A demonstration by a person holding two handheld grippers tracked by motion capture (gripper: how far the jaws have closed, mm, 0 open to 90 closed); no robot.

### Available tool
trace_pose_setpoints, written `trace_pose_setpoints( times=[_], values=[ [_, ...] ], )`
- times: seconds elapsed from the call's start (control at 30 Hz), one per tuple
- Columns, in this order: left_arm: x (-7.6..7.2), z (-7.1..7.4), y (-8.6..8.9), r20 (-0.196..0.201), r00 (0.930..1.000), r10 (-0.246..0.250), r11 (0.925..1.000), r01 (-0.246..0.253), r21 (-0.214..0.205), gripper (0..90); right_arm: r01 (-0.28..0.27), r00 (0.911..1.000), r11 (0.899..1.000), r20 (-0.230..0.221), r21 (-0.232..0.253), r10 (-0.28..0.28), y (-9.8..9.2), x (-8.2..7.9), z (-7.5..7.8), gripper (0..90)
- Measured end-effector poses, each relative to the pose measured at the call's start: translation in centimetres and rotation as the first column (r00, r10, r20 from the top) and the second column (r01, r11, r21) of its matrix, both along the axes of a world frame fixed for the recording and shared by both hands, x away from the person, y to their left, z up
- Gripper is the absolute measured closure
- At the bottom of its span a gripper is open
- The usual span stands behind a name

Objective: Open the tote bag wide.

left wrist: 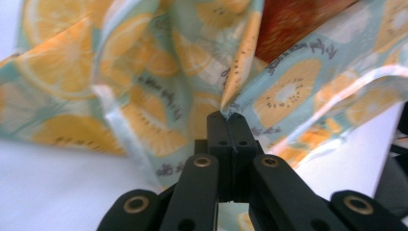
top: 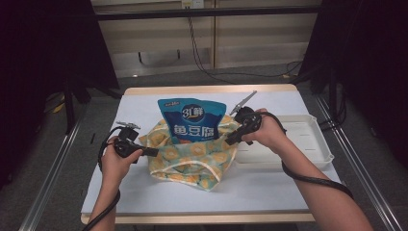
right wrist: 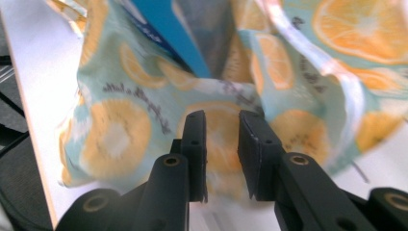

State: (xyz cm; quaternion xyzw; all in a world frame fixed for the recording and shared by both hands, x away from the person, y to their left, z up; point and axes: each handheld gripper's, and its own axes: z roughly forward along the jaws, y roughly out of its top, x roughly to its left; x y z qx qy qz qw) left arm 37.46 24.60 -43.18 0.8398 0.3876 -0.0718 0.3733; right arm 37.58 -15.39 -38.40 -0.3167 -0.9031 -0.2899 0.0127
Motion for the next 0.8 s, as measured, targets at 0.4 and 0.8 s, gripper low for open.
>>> trace_pose_setpoints(
  times=[0.4, 0.8],
  values=[
    [0.3, -0.7, 0.9, -0.015, 0.9997, 0.018, 0.9997, -0.018, -0.015, 90.0, 0.033, 0.9993, 0.998, 0.018, -0.048, -0.032, -0.3, 1.3, -1.0, 75.4],
    [0.2, -0.5, 1.1, -0.011, 0.9996, 0.026, 0.9995, -0.027, -0.019, 90.0, 0.042, 0.9983, 0.997, 0.043, -0.066, -0.04, 0.2, 3.6, -1.6, 78.1]
  ],
)
